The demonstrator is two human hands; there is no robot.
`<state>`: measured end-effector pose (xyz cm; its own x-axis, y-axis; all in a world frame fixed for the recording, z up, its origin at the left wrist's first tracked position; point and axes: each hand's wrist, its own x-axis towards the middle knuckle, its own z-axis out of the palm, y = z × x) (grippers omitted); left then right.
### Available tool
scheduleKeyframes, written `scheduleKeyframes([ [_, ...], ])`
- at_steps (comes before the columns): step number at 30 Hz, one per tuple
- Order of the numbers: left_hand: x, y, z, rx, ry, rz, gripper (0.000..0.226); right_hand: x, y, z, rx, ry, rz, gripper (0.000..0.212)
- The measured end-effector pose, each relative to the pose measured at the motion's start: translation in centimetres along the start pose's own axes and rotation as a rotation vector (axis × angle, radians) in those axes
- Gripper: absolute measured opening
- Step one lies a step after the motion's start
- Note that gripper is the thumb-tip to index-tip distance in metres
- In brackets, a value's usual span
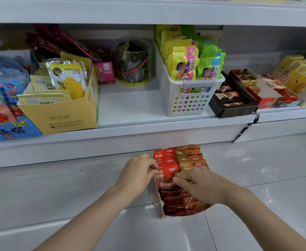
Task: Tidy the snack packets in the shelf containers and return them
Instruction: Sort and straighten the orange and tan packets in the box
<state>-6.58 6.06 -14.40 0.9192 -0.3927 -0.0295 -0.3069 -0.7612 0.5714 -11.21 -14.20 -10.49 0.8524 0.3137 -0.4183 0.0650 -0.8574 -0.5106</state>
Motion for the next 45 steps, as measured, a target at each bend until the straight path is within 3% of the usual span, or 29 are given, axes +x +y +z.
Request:
scheduleKeyframes([
  [7, 0.1, 0.5, 0.8, -0.033, -0.016, -0.056, 0.011, -0.7, 0.2, 0.4, 0.053, 0.03, 0.01, 0.046],
  [11, 0.6, 1.7, -0.3, -0.217, 0.123, -0.02, 0.014, -0.9, 0.6, 0.8, 0.083, 0.111, 0.013, 0.041],
  [13, 1.2, 2.3, -1.7, -0.339, 0.196, -0.046, 0.017, -1.1, 0.7, 1.3, 0.143, 0.161, 0.04, 0.026],
  [16, 2.2, 3.1, -4.4, -0.512, 0.249, -0.054, 0.021, -1.3, 0.8, 1.6, 0.345, 0.304, 0.114, 0.022],
  [20, 2.8, 4.0, -7.5, -0.699, 0.264, -0.067, 0.018, -1.8, -0.4, 0.4, 0.661, 0.418, 0.064, 0.053],
  [25, 2.2, 5.4, -8.8, -0.789, 0.174, -0.048, 0.014, -2.6, -2.2, -0.8, 1.036, 0.335, -0.075, 0.034],
  [28, 1.7, 5.7, -9.2, -0.813, 0.177, -0.062, 0.013, -3.0, -2.8, -0.7, 1.115, 0.314, -0.083, 0.028],
  [37, 0.9, 5.6, -9.3, -0.878, 0.234, -0.1, 0.01, -3.7, -4.4, -1.0, 1.164, 0.358, -0.064, 0.028],
  [41, -0.3, 5.4, -8.0, -0.706, 0.346, -0.115, 0.007, -3.4, -4.8, -1.3, 1.047, 0.596, 0.006, 0.018],
  [43, -1.7, 5.8, -6.6, -0.856, 0.149, -0.128, 0.019, -3.5, -5.2, -1.2, 0.797, 0.742, -0.031, 0.029],
  [45, -2.6, 6.6, -5.6, -1.239, -0.099, -0.185, 0.042, -3.6, -6.0, -0.6, 0.505, 0.773, -0.118, 0.034],
])
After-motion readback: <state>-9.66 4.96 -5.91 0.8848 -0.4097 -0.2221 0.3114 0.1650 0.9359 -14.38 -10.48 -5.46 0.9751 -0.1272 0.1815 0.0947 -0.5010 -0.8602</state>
